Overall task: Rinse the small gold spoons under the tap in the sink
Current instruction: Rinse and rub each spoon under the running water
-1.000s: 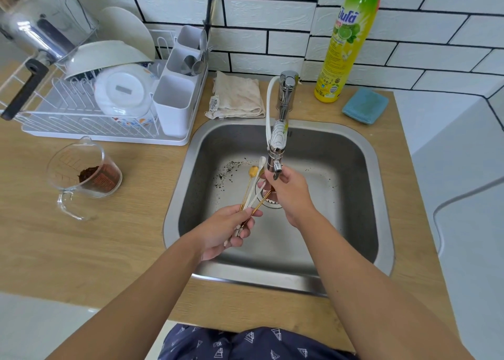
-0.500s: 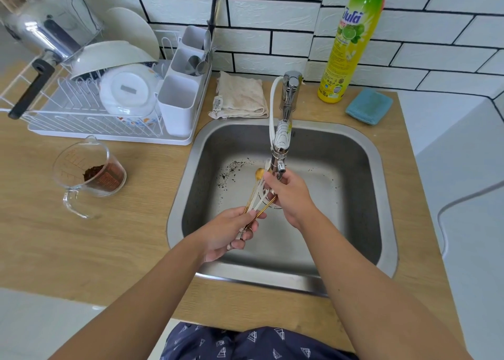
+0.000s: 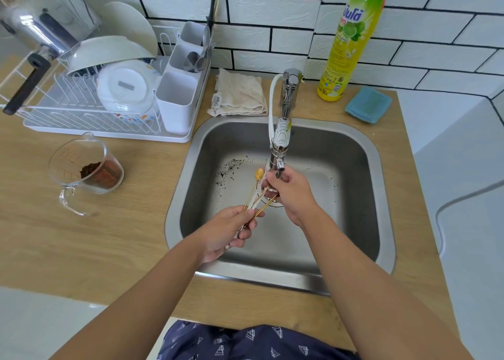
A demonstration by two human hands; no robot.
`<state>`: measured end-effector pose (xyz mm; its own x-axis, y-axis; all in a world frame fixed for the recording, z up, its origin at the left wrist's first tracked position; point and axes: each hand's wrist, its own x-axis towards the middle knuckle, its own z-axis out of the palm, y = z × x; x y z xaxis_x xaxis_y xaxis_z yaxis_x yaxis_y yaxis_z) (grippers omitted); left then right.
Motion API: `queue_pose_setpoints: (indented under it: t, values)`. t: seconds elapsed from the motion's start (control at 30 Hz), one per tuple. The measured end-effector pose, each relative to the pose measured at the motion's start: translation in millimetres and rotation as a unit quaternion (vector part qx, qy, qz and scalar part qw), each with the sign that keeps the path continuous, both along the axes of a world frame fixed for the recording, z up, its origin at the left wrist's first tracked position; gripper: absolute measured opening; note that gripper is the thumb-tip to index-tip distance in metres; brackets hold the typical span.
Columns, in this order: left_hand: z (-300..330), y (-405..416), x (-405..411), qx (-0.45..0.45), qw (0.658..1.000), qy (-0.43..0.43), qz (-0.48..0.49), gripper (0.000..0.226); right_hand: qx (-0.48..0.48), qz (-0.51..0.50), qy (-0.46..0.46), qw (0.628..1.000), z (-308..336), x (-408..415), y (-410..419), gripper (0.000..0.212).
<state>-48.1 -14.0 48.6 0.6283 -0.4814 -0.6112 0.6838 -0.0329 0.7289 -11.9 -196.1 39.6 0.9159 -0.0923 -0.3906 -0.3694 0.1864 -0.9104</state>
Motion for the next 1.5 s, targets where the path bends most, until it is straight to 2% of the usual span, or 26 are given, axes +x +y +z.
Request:
queue_pose_setpoints:
  t: [0.1,0.23,0.33,0.47,0.6,0.73,0.83,0.93,1.03,1.07,1.1,1.13,1.17,1.2,1.23,1.37,1.43,1.5]
  values:
    - [3,2,2,0.000,1.000,-0.001,-0.014,0.032,0.009,0.008,0.019,1.000,1,2,1,0.015]
    - [7,2,4,-0.004,1.000,-0.004,-0.028,0.029,-0.014,-0.040,0.007,0.999,7,5,5,0.022]
    - [6,3,6,-0.008,1.000,-0.003,-0.022,0.030,-0.021,-0.009,-0.011,1.000,9,3,4,0.030]
    - [2,4,7,0.002,1.000,-0.005,-0.018,0.032,-0.044,-0.010,-0.009,0.999,8,4,1,0.010]
    - [0,4,8,0.016,0.999,-0.012,-0.029,0.034,-0.043,0.004,0.002,0.999,8,4,2,0.026]
    - [2,4,12,0.032,0.998,-0.026,-0.052,0.034,-0.065,0.016,-0.002,0.998,6,4,1,0.008]
    - [4,5,14,0.032,0.997,-0.027,-0.063,0.034,-0.017,-0.006,0.015,1.000,2,7,-1,0.019]
    - [3,7,16,0.023,0.998,-0.022,-0.062,0.034,0.024,0.029,0.004,0.999,2,5,-2,0.022]
    - [1,5,12,0.024,0.997,-0.039,-0.056,0.032,0.001,0.012,0.004,1.000,4,4,-3,0.025]
    - [0,3,11,0.064,0.993,-0.079,-0.059,0.030,-0.014,-0.002,0.020,1.000,5,5,-3,0.027]
    - [0,0,12,0.140,0.975,-0.155,-0.079,0.029,-0.031,-0.016,0.044,0.998,5,5,-3,0.028]
    - [-1,-2,14,0.239,0.929,-0.258,-0.113,0.027,-0.046,-0.026,0.075,0.996,5,5,-3,0.028]
    - [-3,-4,15,0.327,0.862,-0.357,-0.149,0.026,-0.054,-0.030,0.109,0.992,5,5,-5,0.027]
    - [-6,-7,17,0.382,0.805,-0.423,-0.168,0.023,-0.044,-0.025,0.138,0.989,5,4,-7,0.028]
    - [-6,-8,18,0.406,0.772,-0.458,-0.172,0.021,-0.009,-0.015,0.153,0.988,4,4,-8,0.031]
    - [-11,-11,20,0.459,0.681,-0.545,-0.166,0.028,0.163,-0.010,0.105,0.981,7,4,-12,0.057]
    - [-9,-14,22,0.487,0.654,-0.556,-0.160,0.029,0.208,-0.025,0.089,0.974,7,4,-12,0.064]
    - [-5,-16,26,0.510,0.640,-0.552,-0.157,0.040,0.227,-0.022,0.089,0.969,7,2,-12,0.068]
